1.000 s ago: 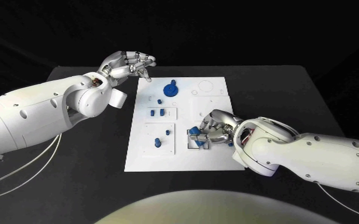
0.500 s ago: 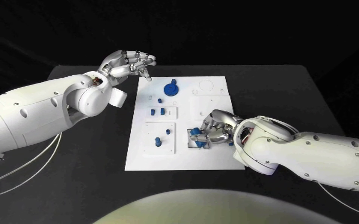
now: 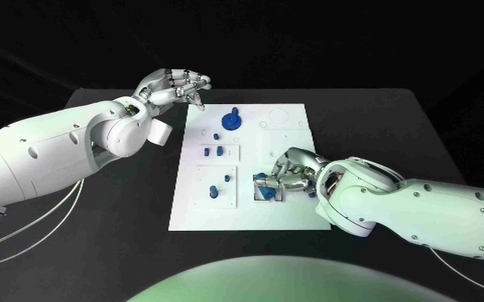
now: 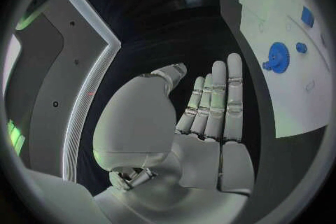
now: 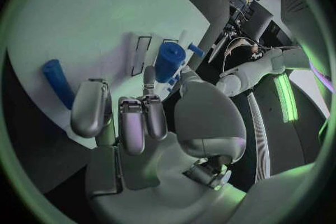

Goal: Assemble the parts on the task board

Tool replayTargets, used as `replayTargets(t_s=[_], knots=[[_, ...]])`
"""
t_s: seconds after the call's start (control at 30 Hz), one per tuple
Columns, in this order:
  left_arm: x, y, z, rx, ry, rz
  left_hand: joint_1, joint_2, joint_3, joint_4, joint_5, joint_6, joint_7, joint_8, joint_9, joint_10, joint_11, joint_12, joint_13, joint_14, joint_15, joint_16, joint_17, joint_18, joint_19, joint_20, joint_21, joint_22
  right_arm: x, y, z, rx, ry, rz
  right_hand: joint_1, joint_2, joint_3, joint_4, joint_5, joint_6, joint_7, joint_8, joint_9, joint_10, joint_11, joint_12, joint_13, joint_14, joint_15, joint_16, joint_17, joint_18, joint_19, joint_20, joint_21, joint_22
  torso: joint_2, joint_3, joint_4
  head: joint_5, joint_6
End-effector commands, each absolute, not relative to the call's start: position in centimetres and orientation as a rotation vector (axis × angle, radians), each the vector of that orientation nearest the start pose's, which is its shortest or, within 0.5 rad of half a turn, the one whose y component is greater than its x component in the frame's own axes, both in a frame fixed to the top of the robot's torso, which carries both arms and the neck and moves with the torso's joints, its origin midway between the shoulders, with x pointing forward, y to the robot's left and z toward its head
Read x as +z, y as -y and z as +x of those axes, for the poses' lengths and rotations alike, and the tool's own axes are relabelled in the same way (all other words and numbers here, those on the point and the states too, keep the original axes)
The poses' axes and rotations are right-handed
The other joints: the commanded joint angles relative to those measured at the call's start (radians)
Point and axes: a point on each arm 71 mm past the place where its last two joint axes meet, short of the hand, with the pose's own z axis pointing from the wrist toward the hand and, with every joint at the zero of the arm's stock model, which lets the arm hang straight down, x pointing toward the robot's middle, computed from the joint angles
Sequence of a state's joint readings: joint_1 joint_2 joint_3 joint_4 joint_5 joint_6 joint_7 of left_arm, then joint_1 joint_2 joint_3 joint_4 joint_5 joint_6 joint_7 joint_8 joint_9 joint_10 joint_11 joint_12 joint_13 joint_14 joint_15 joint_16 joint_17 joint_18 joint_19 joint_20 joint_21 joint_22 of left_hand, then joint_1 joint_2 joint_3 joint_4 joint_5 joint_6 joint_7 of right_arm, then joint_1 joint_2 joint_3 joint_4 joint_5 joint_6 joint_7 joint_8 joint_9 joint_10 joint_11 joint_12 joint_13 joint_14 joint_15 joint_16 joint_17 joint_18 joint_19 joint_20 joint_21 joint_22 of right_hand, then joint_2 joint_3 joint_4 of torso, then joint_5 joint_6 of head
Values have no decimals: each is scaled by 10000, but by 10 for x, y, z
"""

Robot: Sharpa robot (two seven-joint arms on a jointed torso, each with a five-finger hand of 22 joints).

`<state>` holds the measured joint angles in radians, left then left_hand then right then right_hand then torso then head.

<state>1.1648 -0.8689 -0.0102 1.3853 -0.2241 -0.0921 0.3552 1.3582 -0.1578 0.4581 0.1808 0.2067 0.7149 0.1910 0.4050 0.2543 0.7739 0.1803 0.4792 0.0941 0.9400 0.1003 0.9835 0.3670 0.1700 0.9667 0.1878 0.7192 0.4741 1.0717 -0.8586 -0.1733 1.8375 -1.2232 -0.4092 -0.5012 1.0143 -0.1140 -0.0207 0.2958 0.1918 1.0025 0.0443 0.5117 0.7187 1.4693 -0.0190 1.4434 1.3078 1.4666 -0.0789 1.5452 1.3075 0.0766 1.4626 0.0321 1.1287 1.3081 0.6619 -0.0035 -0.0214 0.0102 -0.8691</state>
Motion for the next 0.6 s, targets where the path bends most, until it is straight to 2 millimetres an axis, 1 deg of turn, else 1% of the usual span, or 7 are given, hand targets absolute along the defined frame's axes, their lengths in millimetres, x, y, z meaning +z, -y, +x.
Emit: replayTargets(t_s=[0.03, 0.17, 0.37, 0.53, 0.6], knots=[[-193, -249, 503, -15350, -15705, -8976, -32, 56, 13, 46, 3, -68, 548, 23, -9, -90, -6, 17, 7, -58, 19, 18, 10, 131, 42, 16, -54, -9, -265, 147, 372, 6528, -20634, 2401, -197, 19, -346, 7, -12, -82, 23, 71, 19, 240, -44, -74, 1520, 876, -44, -73, 1839, -32, 144, -54, -69, 1639, -2, 3, -6, -6, -9], [-193, -249, 503, -15341, -15700, -8979, -32, 56, 13, 46, 3, -68, 548, 23, -9, -90, -6, 17, 7, -58, 19, 18, 10, 131, 42, 16, -54, -9, -265, 147, 371, 6550, -20635, 2389, -323, 1, -611, 14, 12, -77, 18, 121, 29, 233, -46, -91, 1513, 873, -44, -81, 1824, -26, 138, -53, -109, 1632, -1, 1, 1, -39, -1], [-193, -249, 503, -15339, -15701, -8975, -32, 56, 13, 46, 3, -68, 548, 23, -9, -90, -6, 17, 7, -58, 19, 18, 10, 131, 42, 16, -54, -9, -264, 147, 370, 6599, -20652, 2341, -345, 17, -641, 15, 18, -69, 15, 135, 33, 225, -48, -106, 1502, 872, -45, -82, 1821, -26, 138, -53, -110, 1632, -2, -2, -3, -27, -6], [-193, -249, 503, -15334, -15699, -8970, -32, 56, 13, 46, 3, -68, 548, 23, -9, -90, -6, 17, 7, -58, 19, 18, 10, 131, 42, 16, -54, -9, -263, 148, 368, 6702, -20659, 2254, -267, 173, -645, -5, 17, -71, 8, 167, 39, 227, -55, -108, 1504, 873, -49, -82, 1824, -26, 140, -56, -110, 1633, 0, 0, 2, -25, -6], [-193, -250, 503, -15327, -15697, -8972, -32, 56, 13, 46, 3, -68, 548, 23, -9, -90, -6, 17, 7, -58, 19, 18, 10, 131, 42, 16, -54, -9, -262, 149, 367, 6811, -20712, 2137, -53, 266, -639, -23, -5, -85, 3, 196, 41, 234, -62, -102, 1515, 875, -54, -80, 1831, -28, 144, -60, -104, 1636, 0, 3, 3, -18, -10]])
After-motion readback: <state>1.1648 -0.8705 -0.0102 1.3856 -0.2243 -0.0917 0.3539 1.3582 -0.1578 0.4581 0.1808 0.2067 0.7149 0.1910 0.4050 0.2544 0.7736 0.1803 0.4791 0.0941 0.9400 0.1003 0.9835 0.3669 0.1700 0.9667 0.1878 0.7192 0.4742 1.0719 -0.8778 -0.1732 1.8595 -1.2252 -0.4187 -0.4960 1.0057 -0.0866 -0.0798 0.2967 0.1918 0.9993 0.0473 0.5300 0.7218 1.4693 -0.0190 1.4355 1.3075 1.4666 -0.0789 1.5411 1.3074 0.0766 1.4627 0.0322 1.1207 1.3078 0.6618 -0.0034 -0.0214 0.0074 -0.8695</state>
